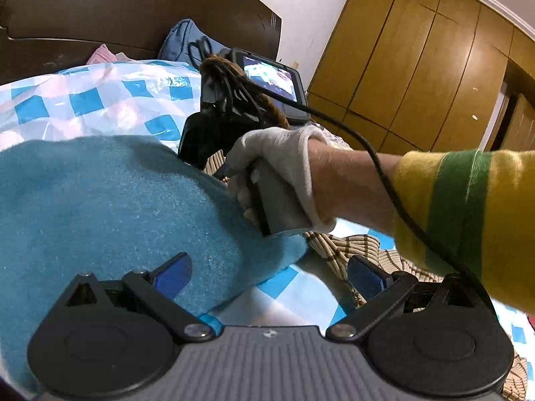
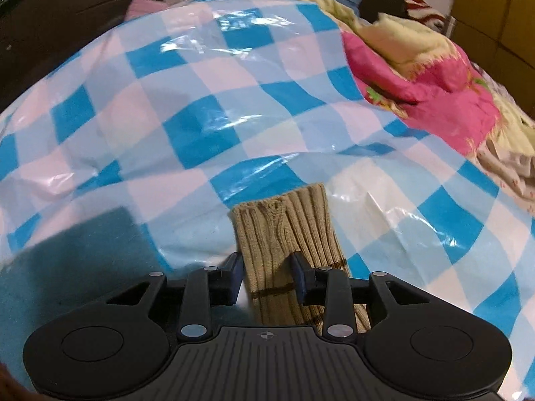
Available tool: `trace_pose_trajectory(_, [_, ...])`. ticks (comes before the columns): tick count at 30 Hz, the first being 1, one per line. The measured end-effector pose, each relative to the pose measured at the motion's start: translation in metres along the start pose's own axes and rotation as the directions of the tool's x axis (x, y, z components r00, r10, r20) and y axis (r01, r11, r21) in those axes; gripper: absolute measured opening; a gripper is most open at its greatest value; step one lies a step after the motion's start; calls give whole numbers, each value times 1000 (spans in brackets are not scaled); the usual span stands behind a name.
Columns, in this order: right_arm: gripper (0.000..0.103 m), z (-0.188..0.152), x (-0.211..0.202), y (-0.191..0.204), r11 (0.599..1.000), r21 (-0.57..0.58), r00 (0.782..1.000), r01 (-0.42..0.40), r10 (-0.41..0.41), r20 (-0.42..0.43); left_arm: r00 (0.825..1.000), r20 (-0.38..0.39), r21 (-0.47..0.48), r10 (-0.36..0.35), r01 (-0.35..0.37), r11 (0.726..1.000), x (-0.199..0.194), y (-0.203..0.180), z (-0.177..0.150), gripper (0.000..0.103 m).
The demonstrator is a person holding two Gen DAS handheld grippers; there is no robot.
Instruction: Fold small clothes
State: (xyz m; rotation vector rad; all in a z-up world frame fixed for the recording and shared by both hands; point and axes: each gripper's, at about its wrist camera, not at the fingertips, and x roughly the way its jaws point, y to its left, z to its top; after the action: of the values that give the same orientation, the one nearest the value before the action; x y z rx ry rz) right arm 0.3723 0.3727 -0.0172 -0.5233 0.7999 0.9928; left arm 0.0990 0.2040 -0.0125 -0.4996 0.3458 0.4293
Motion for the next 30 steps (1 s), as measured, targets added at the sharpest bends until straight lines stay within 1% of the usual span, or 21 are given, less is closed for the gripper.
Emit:
trace_pose_trajectory(2, [21,-1,-2,-4,1000,23,1000,14,-15,14,1000,0,2,0,0,1000,0,-1,-1,103])
trace_pose_trajectory(4, [6,-2,-5,-8,999,45,999,25,-26,19,1000,2,8,2,-2,1000,0,-1,-1,103])
trace_pose_trajectory(6, [6,-4,-15,-14,997,72,999,24,-26,38,1000,6,21,6,-6,1000,1,-2,-2,103])
trace_pose_trajectory(8, [5,-6,-35,-22,994,114,997,0,-9,73,1000,8,35,13,-13,999,1,-5,-3,103])
trace_pose_trajectory(12, [5,-11,-86,-46,982,189,989,-13,-15,148,1000,14,53,23,-23,998,0,-9,-6,103])
trace_pose_trajectory(15, [3,-22,-138,-78,951,307,975,-44,-26,220,999,23,57,25,-26,998,-2,-11,-7,103])
trace_pose_trajectory(17, [3,-36,-174,-101,927,372,963,-54,-50,264,999,29,68,24,-26,997,-5,-14,-9,103])
trace_pose_trajectory(21, [3,-79,-239,-140,881,469,942,-54,-111,316,999,49,129,13,-19,992,-8,-27,-13,103])
trace_pose_trajectory(24, [3,-121,-282,-167,825,560,923,-72,-157,350,998,58,186,-10,-1,983,-12,-38,-17,103])
trace_pose_trajectory(26, [3,-156,-309,-184,783,617,907,-80,-200,370,998,63,227,-28,13,974,-15,-46,-20,103])
trace_pose_trajectory(28, [3,-195,-326,-198,736,672,903,-82,-231,363,997,65,271,-52,32,962,-18,-56,-24,103])
trace_pose_trajectory(30, [3,-229,-334,-208,705,707,903,-49,-270,333,996,60,306,-69,47,951,-20,-63,-28,103])
